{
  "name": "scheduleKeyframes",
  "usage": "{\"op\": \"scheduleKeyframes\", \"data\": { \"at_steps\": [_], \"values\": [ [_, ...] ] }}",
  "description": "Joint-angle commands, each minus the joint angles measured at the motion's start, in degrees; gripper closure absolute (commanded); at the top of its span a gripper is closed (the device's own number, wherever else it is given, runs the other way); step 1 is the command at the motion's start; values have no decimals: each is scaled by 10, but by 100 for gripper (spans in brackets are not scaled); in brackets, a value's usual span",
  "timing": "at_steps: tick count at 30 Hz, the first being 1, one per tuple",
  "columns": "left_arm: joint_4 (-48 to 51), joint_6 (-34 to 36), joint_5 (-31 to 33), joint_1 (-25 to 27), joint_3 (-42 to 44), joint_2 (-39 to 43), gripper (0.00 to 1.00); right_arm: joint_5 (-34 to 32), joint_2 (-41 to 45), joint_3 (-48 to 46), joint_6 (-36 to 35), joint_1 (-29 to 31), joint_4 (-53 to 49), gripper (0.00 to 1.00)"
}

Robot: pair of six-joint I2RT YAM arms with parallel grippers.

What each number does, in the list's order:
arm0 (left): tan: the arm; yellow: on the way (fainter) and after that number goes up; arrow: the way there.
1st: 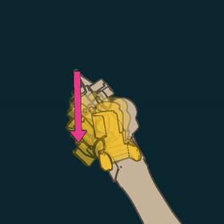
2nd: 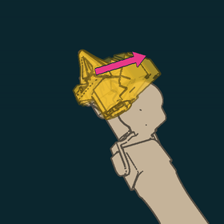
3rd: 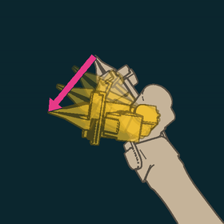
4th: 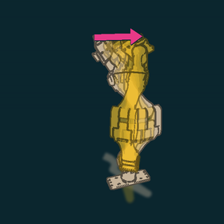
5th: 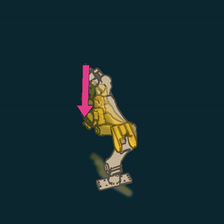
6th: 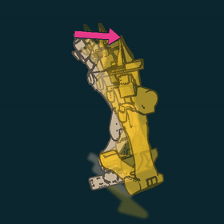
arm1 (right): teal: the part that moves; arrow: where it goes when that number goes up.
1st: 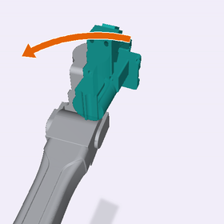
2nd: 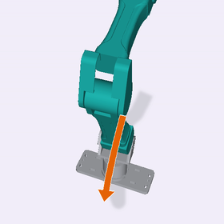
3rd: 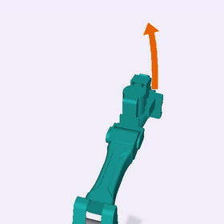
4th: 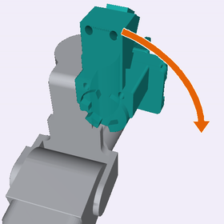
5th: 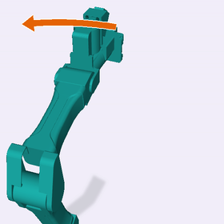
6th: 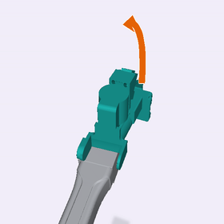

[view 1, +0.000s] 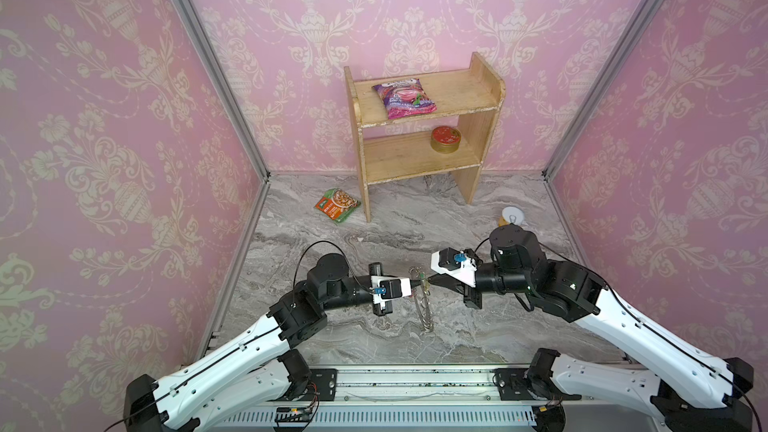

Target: Put the keys on the keyring

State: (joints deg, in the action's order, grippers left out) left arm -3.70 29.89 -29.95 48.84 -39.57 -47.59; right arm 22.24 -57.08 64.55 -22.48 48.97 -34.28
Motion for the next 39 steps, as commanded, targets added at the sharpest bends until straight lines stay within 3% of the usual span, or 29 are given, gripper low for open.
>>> {"op": "scheduleKeyframes", "data": {
  "at_steps": [1,15,16,19,21,23,28,34,36,39],
  "values": [
    [-46,-16,-15,-5,1,9,100,29,5,16,5,12,2,90],
    [-48,-18,-17,-8,0,10,100,10,9,18,0,11,-11,69],
    [-49,-19,-18,-8,0,11,100,7,11,17,1,11,-8,69],
    [-50,-20,-21,-8,0,11,100,6,7,15,10,10,3,86],
    [-47,-19,-19,-7,0,12,100,-4,3,21,7,8,-11,86],
    [-42,-17,-13,-8,1,14,100,-25,9,17,11,5,-21,80],
    [7,-19,21,-7,1,27,100,-75,42,-40,105,-24,-14,62],
    [77,-53,88,-7,8,59,100,-47,84,-132,253,-67,42,45],
    [90,-71,113,-7,17,76,100,-48,81,-162,298,-67,58,42],
    [100,-99,139,-7,34,104,100,-47,50,-204,357,-67,68,46]
  ]
}}
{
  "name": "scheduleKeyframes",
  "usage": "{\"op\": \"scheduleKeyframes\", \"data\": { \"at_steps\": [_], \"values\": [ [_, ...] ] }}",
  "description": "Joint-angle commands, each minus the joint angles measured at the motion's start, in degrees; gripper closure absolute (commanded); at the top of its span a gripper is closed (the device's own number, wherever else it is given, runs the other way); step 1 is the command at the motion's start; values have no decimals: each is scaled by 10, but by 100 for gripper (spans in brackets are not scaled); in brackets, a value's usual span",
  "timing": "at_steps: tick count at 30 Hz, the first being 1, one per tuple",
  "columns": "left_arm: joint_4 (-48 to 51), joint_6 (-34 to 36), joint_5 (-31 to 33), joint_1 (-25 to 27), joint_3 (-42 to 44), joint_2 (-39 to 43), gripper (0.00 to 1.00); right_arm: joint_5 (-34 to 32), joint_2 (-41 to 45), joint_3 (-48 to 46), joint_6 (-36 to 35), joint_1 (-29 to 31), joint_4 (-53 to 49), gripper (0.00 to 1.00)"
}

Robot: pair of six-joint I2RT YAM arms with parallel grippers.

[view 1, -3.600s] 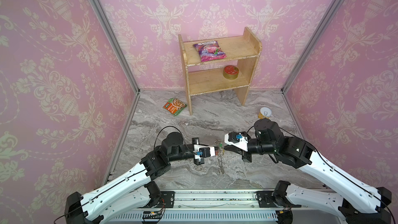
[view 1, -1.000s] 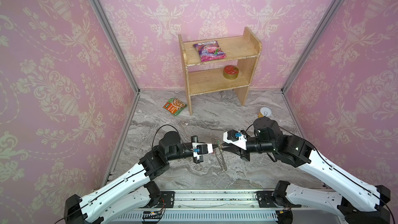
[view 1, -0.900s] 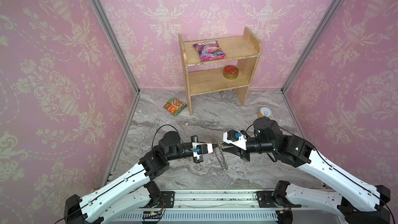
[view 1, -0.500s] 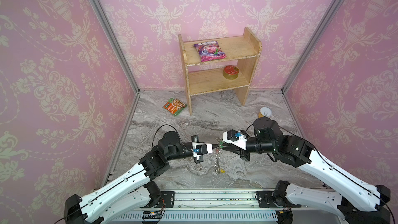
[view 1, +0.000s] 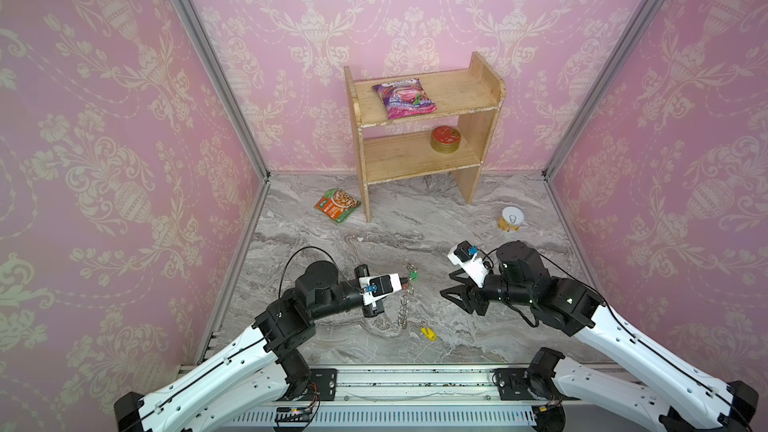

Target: Put the keys on the keyring

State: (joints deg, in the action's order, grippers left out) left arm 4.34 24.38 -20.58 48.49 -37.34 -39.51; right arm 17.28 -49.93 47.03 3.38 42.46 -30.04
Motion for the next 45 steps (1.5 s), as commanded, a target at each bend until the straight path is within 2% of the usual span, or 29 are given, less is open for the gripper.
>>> {"op": "scheduleKeyframes", "data": {
  "at_steps": [1,4,6,9,14,19,22,29,34,40,45],
  "values": [
    [24,-48,52,-3,17,31,100,3,-34,-42,116,2,32,48],
    [50,-48,72,-3,19,48,100,-16,-79,-67,179,21,60,51],
    [69,-49,81,-3,17,54,100,-38,-117,-63,229,35,68,56],
    [96,-65,91,-3,17,67,100,-67,-176,-48,315,60,68,59],
    [130,-86,107,-3,16,105,100,-172,-234,-5,439,139,18,59],
    [163,-85,109,-3,14,127,100,-187,-323,35,529,186,-9,66],
    [180,-89,108,-3,16,144,100,-201,-377,85,542,201,-61,66],
    [214,-95,105,-3,24,182,100,-216,-425,134,575,214,-123,64],
    [218,-98,101,-3,37,208,100,-234,-455,169,584,225,-160,68],
    [237,-97,106,-4,38,235,100,-232,-485,188,592,226,-180,76],
    [251,-98,107,-3,38,248,100,-225,-503,178,606,227,-164,76]
  ]
}}
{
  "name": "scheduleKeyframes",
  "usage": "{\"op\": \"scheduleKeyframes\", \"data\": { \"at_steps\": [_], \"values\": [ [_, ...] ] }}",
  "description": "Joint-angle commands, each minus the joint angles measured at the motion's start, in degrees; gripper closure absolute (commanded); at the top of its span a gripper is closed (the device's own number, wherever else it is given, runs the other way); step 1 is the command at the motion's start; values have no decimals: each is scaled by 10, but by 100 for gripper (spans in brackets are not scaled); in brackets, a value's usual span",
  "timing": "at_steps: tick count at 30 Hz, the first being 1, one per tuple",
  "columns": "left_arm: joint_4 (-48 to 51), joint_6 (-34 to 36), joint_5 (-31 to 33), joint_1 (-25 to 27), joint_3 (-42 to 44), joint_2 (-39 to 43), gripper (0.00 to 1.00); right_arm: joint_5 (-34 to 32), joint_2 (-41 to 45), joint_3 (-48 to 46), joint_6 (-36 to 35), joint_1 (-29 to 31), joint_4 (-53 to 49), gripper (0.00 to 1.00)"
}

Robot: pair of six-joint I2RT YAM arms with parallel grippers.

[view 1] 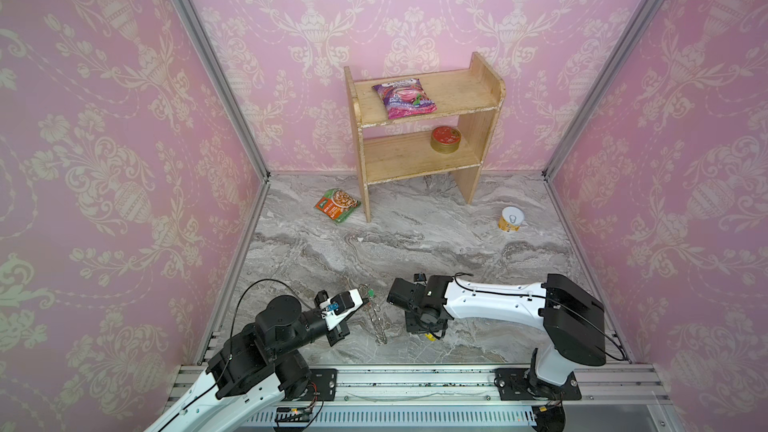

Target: Put the keys on the keyring

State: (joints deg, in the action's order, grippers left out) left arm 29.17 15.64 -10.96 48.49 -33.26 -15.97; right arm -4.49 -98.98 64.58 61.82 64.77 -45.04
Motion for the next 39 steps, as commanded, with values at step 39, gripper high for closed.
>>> {"op": "scheduleKeyframes", "data": {
  "at_steps": [39],
  "values": [
    [20,-9,20,-3,10,55,100,-74,-78,58,39,22,-62,82]
  ]
}}
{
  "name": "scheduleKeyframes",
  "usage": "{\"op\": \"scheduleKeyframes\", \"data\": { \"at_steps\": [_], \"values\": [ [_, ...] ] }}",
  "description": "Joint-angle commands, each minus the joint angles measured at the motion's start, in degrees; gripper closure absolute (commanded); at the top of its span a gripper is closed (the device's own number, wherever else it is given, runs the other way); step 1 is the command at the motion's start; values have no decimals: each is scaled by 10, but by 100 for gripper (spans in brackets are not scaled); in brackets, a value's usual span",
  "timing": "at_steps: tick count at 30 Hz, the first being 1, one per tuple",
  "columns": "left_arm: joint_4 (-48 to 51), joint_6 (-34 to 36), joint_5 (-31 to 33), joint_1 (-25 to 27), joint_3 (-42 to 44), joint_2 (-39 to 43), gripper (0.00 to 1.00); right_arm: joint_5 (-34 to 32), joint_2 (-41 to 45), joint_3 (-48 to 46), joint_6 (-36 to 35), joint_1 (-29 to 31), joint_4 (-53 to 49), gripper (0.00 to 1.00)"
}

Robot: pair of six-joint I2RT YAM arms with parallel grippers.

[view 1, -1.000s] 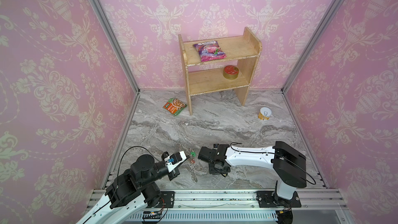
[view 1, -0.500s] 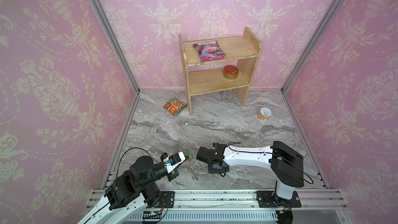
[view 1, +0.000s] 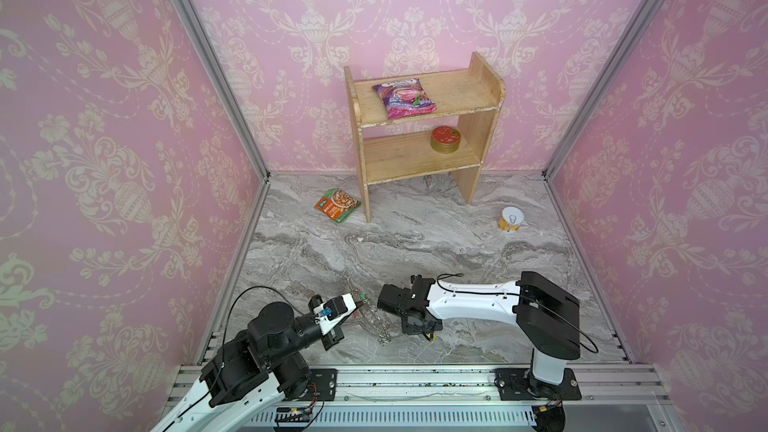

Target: Put the keys on the keyring

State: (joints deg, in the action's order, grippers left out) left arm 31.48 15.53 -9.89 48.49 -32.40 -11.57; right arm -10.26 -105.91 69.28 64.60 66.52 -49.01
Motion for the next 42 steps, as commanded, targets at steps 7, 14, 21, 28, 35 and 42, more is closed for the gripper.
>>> {"op": "scheduleKeyframes", "data": {
  "at_steps": [7,14,21,28,35,42],
  "values": [
    [-1,-8,10,-3,2,15,100,-20,-10,10,13,4,-24,94],
    [0,-6,9,-3,2,17,100,-22,-3,6,8,2,-25,100],
    [-8,-2,-9,-3,2,-10,100,-47,141,-68,-124,-19,46,100],
    [-57,8,-56,-3,-22,-109,100,56,364,-150,-439,-80,163,100],
    [-134,35,-92,-3,-72,-249,100,252,515,-147,-657,-155,162,100],
    [-203,64,-118,-3,-135,-364,100,321,518,-98,-783,-163,101,100]
  ]
}}
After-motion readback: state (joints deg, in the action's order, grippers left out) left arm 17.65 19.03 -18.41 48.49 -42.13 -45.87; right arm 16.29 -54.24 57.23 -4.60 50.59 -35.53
